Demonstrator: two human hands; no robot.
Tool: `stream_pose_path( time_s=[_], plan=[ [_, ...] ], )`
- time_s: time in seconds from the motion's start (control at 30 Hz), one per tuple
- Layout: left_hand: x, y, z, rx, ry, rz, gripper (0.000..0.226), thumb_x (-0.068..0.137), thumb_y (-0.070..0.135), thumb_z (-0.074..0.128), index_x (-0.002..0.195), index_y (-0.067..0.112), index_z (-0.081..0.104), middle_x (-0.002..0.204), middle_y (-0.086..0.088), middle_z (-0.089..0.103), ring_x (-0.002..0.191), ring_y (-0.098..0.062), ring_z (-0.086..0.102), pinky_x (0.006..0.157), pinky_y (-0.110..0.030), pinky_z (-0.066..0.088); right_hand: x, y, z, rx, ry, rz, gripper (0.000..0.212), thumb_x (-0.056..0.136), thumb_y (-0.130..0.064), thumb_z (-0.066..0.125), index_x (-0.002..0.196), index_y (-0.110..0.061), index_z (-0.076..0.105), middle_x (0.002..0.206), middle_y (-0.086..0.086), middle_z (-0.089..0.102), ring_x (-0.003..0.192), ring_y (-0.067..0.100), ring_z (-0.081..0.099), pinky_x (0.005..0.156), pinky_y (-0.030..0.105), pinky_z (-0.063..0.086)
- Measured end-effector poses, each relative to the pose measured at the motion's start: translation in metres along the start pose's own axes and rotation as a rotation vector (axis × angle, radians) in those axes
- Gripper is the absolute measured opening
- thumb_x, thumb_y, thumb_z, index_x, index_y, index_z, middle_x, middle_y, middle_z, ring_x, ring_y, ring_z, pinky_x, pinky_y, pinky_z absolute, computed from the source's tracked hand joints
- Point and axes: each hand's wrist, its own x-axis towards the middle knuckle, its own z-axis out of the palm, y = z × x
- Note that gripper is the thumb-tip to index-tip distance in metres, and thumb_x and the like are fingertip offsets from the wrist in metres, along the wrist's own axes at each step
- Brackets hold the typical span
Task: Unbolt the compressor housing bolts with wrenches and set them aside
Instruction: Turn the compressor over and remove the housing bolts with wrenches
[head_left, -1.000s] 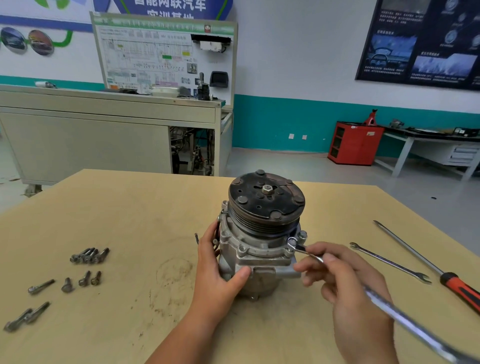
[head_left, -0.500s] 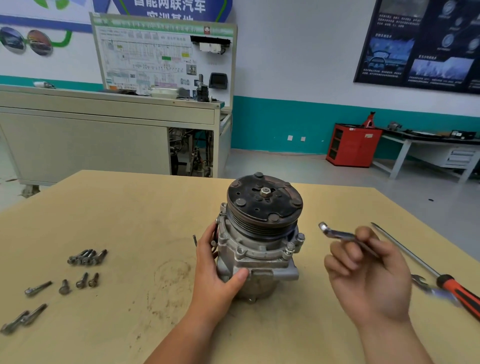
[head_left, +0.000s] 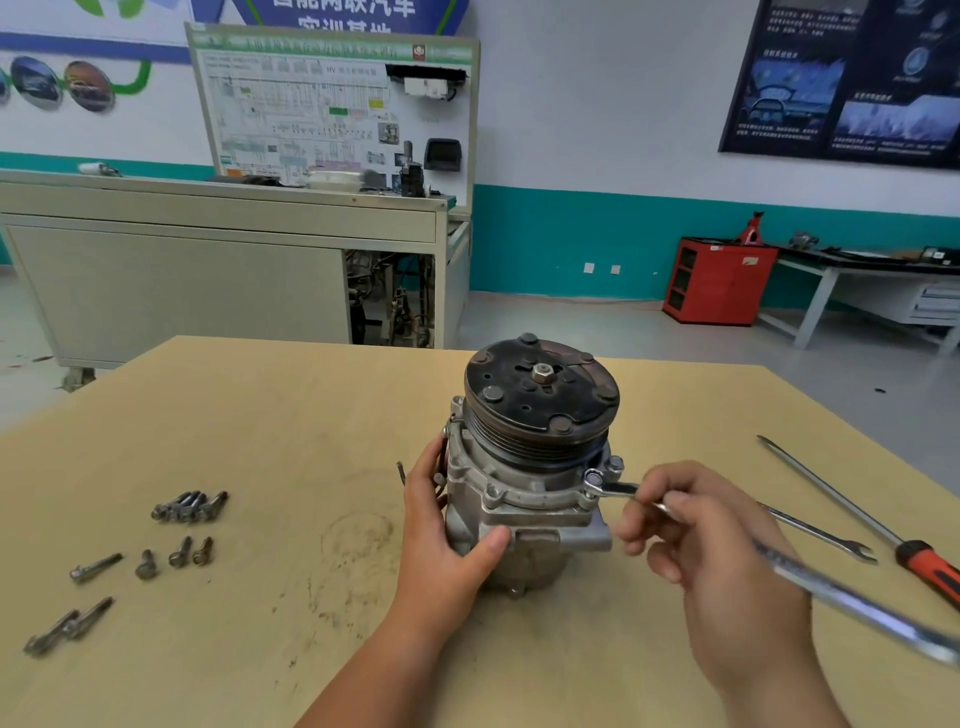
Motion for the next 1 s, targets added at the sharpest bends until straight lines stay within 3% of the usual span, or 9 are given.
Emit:
stream_pose_path(
  time_s=[0.17, 0.27, 0.4, 0.43, 0.53, 0.63, 0.77, 0.9, 1.0],
  plan=[
    [-0.001, 0.003, 0.0, -0.007, -0.011, -0.008, 0.085, 0.058, 0.049, 0.063, 0.136, 0.038, 0.031, 0.141, 0.006, 0.045, 0.125, -0.009, 0.05, 0.104, -0.035, 0.044, 0.054, -0.015, -0.014, 0.106, -0.242, 0.31, 0.017, 0.055, -0.023, 0.047, 0.043, -0.016, 0.057, 0.036, 0.004, 0.036, 0.034, 0.009, 0.027, 0.036, 0.019, 0.022],
    [-0.001, 0.004, 0.0, 0.003, -0.005, -0.005, 0.085, 0.057, 0.051, 0.062, 0.136, 0.037, 0.032, 0.14, 0.007, 0.045, 0.123, -0.005, 0.049, 0.102, -0.025, 0.044, 0.065, -0.01, -0.017, 0.233, -0.352, 0.334, 0.022, 0.04, -0.032, 0.07, 0.046, -0.014, 0.057, 0.035, 0.003, 0.039, 0.038, 0.012, 0.015, 0.039, 0.017, 0.024],
    [0.0, 0.007, 0.0, 0.006, -0.007, 0.003, 0.085, 0.057, 0.051, 0.062, 0.135, 0.038, 0.032, 0.14, 0.008, 0.044, 0.123, -0.003, 0.048, 0.098, -0.016, 0.043, 0.045, 0.0, -0.036, 0.751, -0.301, 0.201, 0.011, 0.072, -0.016, 0.062, 0.071, -0.006, 0.063, 0.053, 0.01, 0.058, 0.047, 0.014, 0.031, 0.048, 0.024, 0.032],
    [0.0, 0.007, 0.0, 0.007, -0.008, 0.003, 0.085, 0.057, 0.051, 0.062, 0.135, 0.037, 0.032, 0.141, 0.007, 0.043, 0.124, -0.004, 0.048, 0.1, -0.019, 0.043, 0.035, 0.001, -0.037, 0.783, -0.25, 0.168, 0.011, 0.069, -0.019, 0.065, 0.072, -0.008, 0.064, 0.055, 0.008, 0.058, 0.047, 0.013, 0.035, 0.047, 0.022, 0.035],
    [-0.001, 0.007, -0.001, 0.004, -0.012, 0.009, 0.085, 0.058, 0.052, 0.063, 0.135, 0.037, 0.032, 0.141, 0.008, 0.043, 0.124, -0.004, 0.048, 0.101, -0.021, 0.043, 0.0, 0.005, -0.027, 0.561, 0.038, 0.113, 0.021, 0.047, -0.033, 0.073, 0.062, -0.018, 0.068, 0.053, 0.003, 0.058, 0.041, 0.01, 0.045, 0.04, 0.01, 0.032],
    [-0.002, 0.007, -0.002, 0.002, -0.012, 0.003, 0.084, 0.058, 0.052, 0.064, 0.135, 0.037, 0.032, 0.14, 0.01, 0.043, 0.122, 0.0, 0.048, 0.097, -0.014, 0.043, -0.018, 0.017, -0.011, 0.364, 0.167, 0.044, 0.028, 0.085, -0.006, 0.041, 0.073, -0.008, 0.066, 0.058, 0.01, 0.067, 0.038, 0.011, 0.052, 0.035, 0.008, 0.027],
    [-0.001, 0.005, -0.002, 0.021, 0.004, 0.01, 0.088, 0.058, 0.053, 0.065, 0.137, 0.032, 0.033, 0.142, 0.004, 0.044, 0.126, -0.009, 0.048, 0.102, -0.025, 0.043, -0.026, 0.011, 0.009, 0.113, 0.131, -0.058, 0.035, 0.091, 0.011, 0.03, 0.083, -0.005, 0.06, 0.067, 0.011, 0.072, 0.04, 0.012, 0.056, 0.034, 0.01, 0.027],
    [-0.002, 0.005, -0.001, 0.026, 0.008, 0.004, 0.087, 0.058, 0.052, 0.065, 0.137, 0.033, 0.033, 0.141, 0.004, 0.045, 0.126, -0.011, 0.049, 0.104, -0.031, 0.043, -0.027, 0.009, 0.019, -0.177, 0.127, -0.2, 0.015, 0.082, -0.007, 0.054, 0.077, -0.015, 0.065, 0.068, 0.002, 0.073, 0.041, 0.012, 0.056, 0.048, 0.007, 0.041],
    [-0.002, 0.003, -0.001, 0.029, 0.007, -0.006, 0.089, 0.057, 0.053, 0.065, 0.138, 0.034, 0.033, 0.142, 0.005, 0.045, 0.126, -0.011, 0.049, 0.105, -0.036, 0.043, -0.014, -0.002, 0.01, -0.164, 0.082, -0.106, 0.022, 0.071, -0.01, 0.045, 0.066, -0.013, 0.065, 0.058, 0.009, 0.069, 0.036, 0.012, 0.049, 0.039, 0.009, 0.036]
  ],
)
